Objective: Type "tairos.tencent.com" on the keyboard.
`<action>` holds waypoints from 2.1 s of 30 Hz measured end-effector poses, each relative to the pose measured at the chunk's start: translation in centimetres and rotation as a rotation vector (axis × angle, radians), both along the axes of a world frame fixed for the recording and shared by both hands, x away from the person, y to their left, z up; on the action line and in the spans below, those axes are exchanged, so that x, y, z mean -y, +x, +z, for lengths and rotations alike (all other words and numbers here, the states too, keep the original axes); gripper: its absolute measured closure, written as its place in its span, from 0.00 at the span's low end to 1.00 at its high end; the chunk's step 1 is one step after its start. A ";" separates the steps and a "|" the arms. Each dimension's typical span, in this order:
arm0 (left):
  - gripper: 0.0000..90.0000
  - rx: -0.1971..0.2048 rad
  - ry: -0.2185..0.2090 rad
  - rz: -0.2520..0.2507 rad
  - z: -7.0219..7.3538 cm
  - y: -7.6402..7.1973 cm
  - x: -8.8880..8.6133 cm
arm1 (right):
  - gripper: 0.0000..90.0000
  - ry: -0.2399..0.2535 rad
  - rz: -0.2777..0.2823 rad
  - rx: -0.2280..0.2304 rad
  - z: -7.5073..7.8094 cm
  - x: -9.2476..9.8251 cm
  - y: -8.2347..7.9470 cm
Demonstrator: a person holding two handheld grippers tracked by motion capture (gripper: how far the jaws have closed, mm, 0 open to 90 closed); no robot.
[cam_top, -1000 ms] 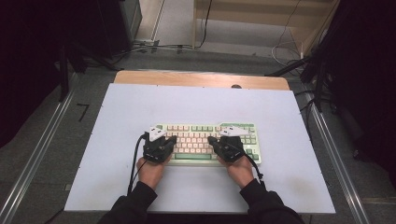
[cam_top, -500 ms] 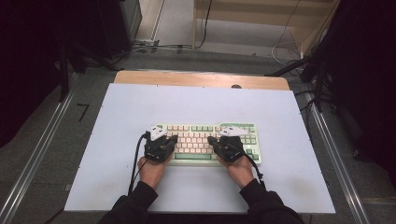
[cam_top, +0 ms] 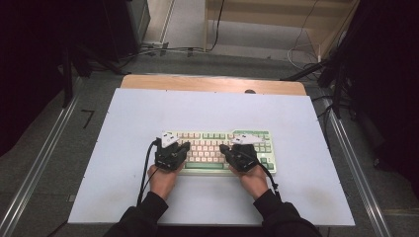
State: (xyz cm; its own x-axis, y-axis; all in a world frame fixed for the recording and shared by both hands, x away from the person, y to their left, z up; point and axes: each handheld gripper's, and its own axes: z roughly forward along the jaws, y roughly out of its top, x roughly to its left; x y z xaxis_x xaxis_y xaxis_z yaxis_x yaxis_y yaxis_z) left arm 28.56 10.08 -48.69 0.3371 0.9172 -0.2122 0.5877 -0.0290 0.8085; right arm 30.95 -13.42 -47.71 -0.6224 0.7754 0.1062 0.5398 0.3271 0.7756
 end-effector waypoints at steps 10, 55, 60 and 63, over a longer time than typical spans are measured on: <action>1.00 0.001 0.003 -0.011 -0.1 0.3 0.6 | 0.97 0.000 0.000 0.000 0.0 -0.1 0.0; 1.00 -0.022 0.014 -0.064 -0.8 1.5 2.6 | 0.97 -0.005 0.008 0.001 -0.1 -0.1 -0.1; 1.00 -0.037 0.026 -0.076 -0.9 1.7 2.8 | 0.97 -0.005 0.008 0.000 0.0 -0.1 -0.1; 1.00 -0.030 0.026 -0.077 -0.9 1.6 3.0 | 0.97 -0.003 0.007 0.000 0.0 -0.1 -0.1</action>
